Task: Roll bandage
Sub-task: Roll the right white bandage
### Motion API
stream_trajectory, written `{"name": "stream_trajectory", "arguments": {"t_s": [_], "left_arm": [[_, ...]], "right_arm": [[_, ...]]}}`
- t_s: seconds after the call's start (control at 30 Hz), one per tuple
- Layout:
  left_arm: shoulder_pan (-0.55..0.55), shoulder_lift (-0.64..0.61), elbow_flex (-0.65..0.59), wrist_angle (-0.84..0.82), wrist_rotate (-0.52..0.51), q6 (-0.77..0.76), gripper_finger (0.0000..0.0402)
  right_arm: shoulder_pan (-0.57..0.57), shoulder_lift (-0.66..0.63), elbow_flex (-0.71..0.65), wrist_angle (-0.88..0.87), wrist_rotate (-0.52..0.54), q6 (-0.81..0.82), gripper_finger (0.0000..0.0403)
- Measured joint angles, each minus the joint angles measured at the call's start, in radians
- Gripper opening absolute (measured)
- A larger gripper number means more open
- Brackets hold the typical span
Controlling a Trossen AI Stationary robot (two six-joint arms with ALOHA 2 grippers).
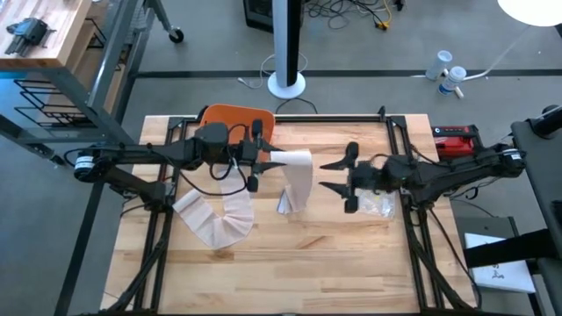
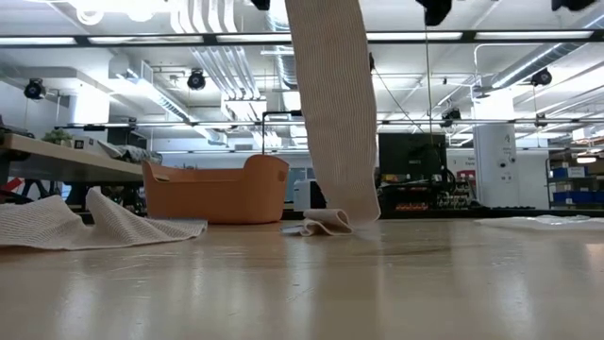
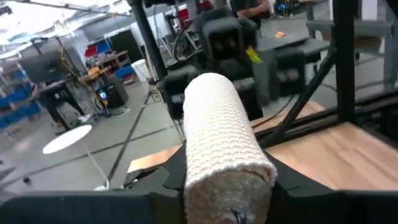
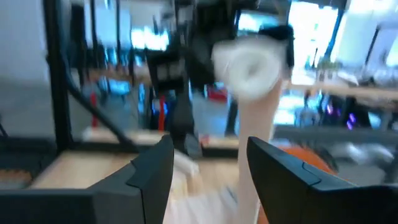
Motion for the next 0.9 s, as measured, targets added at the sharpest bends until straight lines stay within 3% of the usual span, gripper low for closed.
{"name": "stream_trajectory", "arguments": {"t_s": [0.2,0.33,0.7,0.9], "left_arm": [[-0.003,0.018,-0.004,0.002,0.002,0.038,0.0098],[-0.005,0.047,-0.004,0.01,0.001,0.125,0.0096],[-0.009,0.092,-0.005,0.112,0.001,0.425,0.0097],[-0.036,0.089,-0.005,0.109,0.007,0.722,0.01]], "right_arm": [[-0.023,-0.052,-0.152,0.113,0.031,0.145,0.0194],[-0.037,-0.049,-0.183,0.218,0.032,0.227,0.021],[-0.037,-0.048,-0.117,0.278,0.032,0.33,0.0254],[-0.037,-0.049,-0.026,0.226,0.031,0.4,0.0266]]}}
